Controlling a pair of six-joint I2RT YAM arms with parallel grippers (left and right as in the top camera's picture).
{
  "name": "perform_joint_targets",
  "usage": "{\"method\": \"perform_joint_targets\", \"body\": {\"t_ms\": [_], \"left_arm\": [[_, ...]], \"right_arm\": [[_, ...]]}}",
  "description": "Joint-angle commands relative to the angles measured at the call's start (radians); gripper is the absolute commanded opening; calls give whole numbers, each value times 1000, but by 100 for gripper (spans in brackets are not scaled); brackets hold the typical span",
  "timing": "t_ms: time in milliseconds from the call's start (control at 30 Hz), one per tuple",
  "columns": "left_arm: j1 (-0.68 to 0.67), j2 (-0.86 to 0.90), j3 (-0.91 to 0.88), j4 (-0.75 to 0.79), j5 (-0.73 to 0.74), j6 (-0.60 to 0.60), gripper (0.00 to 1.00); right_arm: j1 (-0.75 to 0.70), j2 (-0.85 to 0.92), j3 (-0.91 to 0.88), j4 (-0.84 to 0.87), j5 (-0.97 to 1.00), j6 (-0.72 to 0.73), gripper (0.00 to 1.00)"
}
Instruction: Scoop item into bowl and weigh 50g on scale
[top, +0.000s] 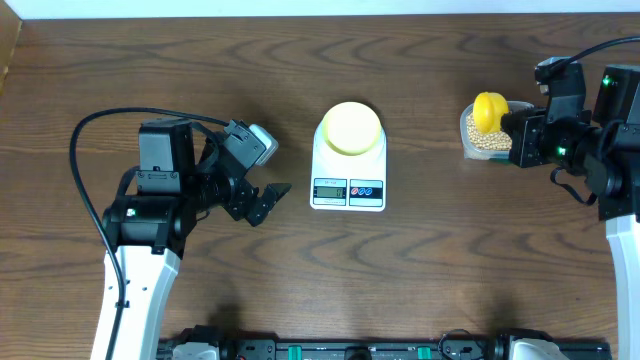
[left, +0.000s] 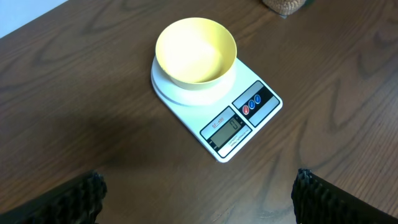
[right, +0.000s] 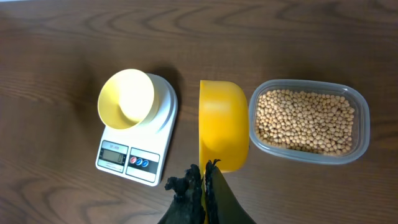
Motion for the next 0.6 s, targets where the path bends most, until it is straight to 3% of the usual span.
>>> {"method": "perform_joint_targets", "body": {"t_ms": [0,567], "left_arm": [[3,4,-2,2,17,-4,98],[3,4,-2,-3,17,51,97]], "right_arm": [[8,-7,18,2,-19,-12,1],[8,-7,18,5,-20,-12,1]]}}
